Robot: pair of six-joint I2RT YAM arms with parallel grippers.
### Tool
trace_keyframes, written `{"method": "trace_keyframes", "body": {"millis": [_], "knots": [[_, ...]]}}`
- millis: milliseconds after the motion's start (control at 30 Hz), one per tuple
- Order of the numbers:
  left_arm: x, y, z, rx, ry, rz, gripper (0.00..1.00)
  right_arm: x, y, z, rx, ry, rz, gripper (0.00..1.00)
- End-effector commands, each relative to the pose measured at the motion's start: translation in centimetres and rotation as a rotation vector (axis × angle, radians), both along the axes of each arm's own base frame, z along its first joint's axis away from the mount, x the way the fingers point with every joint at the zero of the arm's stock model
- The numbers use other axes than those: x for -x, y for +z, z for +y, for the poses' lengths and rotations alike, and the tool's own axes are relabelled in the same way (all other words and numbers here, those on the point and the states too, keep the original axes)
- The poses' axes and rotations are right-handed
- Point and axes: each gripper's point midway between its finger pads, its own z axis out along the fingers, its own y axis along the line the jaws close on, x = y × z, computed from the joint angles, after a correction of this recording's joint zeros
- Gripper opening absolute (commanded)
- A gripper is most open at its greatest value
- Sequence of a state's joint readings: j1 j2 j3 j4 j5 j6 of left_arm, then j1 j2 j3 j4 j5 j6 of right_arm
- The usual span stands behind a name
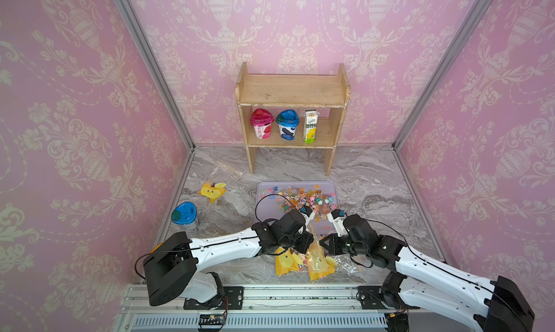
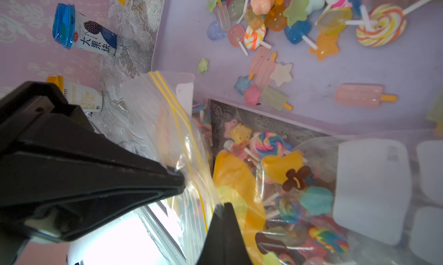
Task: Pour candies out of the ziploc bag
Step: Open the ziploc bag at the center of the board.
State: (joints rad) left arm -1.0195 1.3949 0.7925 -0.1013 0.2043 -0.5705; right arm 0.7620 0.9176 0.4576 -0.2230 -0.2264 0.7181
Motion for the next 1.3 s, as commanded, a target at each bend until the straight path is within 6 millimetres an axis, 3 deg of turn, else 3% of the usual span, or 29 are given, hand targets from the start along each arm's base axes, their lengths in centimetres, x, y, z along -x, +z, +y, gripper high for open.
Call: {"method": "trace_keyframes", "body": {"millis": [0,267,400,467,567,667,867,1033,1267], "knots": [[-0.9,1.0,2.0,-0.065,0.024,-0.045,0.0,-0.4,-0.8,-1.8,0.082,-0.044,-0.002,0.0],[-1.0,4.1,3.0,-0.127,-0.023,-0.097,0.0,-0.8,-0.5,-1.9,0.096,-0.04,-0.012,0.0],[-1.0,4.9,2.2,-0.083,-0.034,-0.095,0.0,-0.9,-0.1,-1.3,0.075,-0.021,-0.014,0.0],[-1.0,4.6,1.4,-0.058,-0.04,-0.07,0.05,-0.8,0.1,-1.0,0.059,-0.008,-0.013,0.0],[-1.1,3.9,0.2,-0.017,-0.034,-0.041,0.26,-0.6,0.5,-0.6,0.03,0.006,-0.019,0.0],[-1.5,3.7,-1.2,0.042,-0.017,-0.024,0.35,-0.6,1.1,-0.2,0.0,0.017,-0.032,0.0],[-1.5,3.1,-3.0,0.071,-0.033,-0.002,0.37,-0.6,1.4,0.1,-0.026,0.022,-0.04,0.0],[-1.1,1.2,-3.3,0.03,-0.037,0.032,0.35,-0.7,1.6,0.3,-0.038,0.025,-0.043,0.0],[-1.2,0.4,-4.0,0.041,-0.03,0.053,0.36,-0.7,1.7,0.5,-0.048,0.031,-0.043,0.0]]}}
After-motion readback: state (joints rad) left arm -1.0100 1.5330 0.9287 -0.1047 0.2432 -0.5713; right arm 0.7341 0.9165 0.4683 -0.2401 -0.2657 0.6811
